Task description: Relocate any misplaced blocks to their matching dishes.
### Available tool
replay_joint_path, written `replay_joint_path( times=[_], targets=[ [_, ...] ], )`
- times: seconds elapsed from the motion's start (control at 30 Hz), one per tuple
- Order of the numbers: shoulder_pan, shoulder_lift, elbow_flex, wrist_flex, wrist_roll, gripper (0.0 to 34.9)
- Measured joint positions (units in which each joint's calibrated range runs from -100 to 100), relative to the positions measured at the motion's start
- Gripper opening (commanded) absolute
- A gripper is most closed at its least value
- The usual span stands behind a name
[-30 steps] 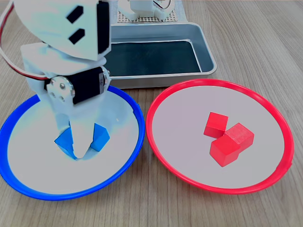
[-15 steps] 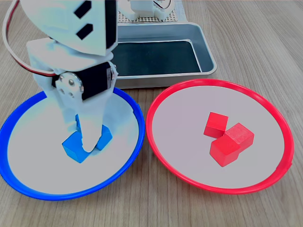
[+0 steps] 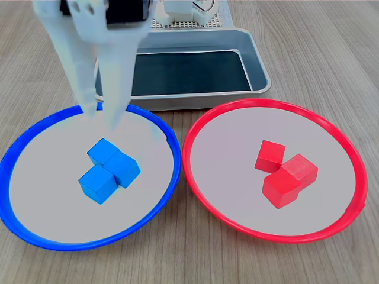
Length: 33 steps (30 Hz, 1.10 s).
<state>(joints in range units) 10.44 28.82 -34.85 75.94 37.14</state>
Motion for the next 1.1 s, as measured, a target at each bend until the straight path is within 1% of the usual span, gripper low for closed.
replay_joint_path(
  times=[0.1, 0.13, 0.17, 0.2, 0.33, 0.37, 0.47, 0.7, 0.77, 0.87, 0.97, 1.03, 1.1],
  targets=[
    [-2.21, -7.59, 10.62, -3.75, -0.24, 0.4],
    [-3.45, -11.08, 15.43, -6.12, -1.51, 0.4],
    [-3.98, -12.62, 17.51, -7.01, -2.05, 0.4],
    [-5.84, -18.93, 25.86, -10.77, -4.54, 0.4],
    [-9.29, -28.99, 38.84, -15.58, -8.64, 0.4],
    [-10.97, -33.5, 44.37, -18.03, -11.14, 0.4],
    [-13.54, -45.1, 58.53, -22.27, -16.75, 0.4],
    [-14.96, -62.92, 77.4, -28.22, -23.0, 0.4],
    [-13.45, -69.05, 83.12, -30.91, -25.49, 0.4],
    [-13.27, -74.17, 88.11, -32.87, -27.74, 0.4],
    [-11.24, -81.76, 94.28, -33.44, -30.28, 0.4],
    [-11.24, -89.6, 100.64, -33.44, -31.79, 0.4],
    [-10.8, -92.75, 102.99, -33.44, -32.19, 0.4]
  ],
)
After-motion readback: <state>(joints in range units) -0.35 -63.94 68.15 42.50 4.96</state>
